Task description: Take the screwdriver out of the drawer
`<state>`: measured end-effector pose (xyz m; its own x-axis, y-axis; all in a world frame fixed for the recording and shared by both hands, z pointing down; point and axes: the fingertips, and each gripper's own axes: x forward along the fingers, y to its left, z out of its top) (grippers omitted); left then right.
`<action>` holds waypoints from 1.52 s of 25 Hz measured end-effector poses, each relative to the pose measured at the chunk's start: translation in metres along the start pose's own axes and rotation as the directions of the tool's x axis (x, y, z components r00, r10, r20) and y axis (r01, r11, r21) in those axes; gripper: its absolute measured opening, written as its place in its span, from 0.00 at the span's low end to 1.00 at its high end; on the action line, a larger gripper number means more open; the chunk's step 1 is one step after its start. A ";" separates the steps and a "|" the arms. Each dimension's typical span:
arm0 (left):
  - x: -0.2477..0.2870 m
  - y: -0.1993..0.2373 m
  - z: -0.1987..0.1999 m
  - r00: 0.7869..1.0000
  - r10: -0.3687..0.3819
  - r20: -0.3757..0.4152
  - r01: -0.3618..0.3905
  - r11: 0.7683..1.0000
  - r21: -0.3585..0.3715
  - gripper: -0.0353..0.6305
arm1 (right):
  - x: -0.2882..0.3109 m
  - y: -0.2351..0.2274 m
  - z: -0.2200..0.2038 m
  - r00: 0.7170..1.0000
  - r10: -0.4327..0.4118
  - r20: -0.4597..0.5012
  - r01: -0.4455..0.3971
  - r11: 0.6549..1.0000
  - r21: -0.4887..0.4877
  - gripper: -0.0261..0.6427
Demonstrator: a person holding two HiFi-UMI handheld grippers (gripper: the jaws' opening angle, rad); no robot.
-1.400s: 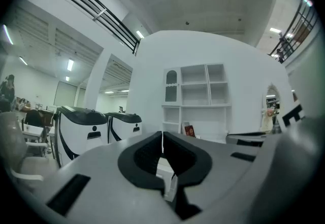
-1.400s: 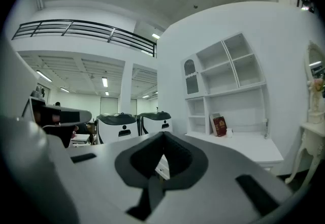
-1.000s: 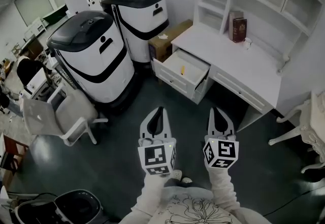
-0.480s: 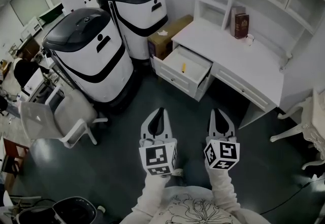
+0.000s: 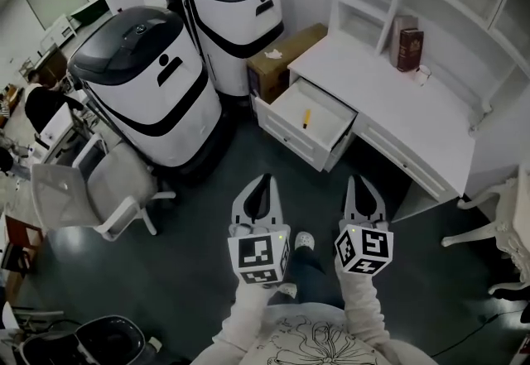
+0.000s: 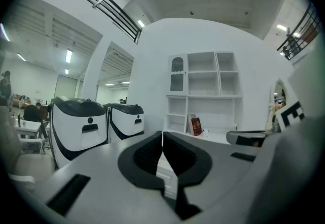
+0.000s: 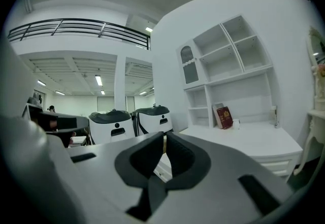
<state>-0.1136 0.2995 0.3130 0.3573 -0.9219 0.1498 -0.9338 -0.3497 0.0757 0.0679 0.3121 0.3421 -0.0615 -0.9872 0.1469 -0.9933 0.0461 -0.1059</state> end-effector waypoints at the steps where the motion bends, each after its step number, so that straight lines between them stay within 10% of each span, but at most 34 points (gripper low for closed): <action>1: 0.011 0.001 0.001 1.000 0.004 0.000 -0.004 1.000 0.003 0.07 | 0.012 -0.003 0.002 1.000 0.006 0.001 -0.006 1.000 0.002 0.04; 38: 0.313 0.041 0.018 0.996 0.044 -0.075 -0.046 0.998 -0.033 0.07 | 0.310 -0.089 0.019 0.993 0.069 -0.091 -0.067 0.998 0.020 0.04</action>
<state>-0.0405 -0.0069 0.3453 0.3164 -0.9211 0.2268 -0.9483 -0.3008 0.1014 0.1392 -0.0014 0.3779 -0.1386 -0.9638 0.2279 -0.9847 0.1095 -0.1357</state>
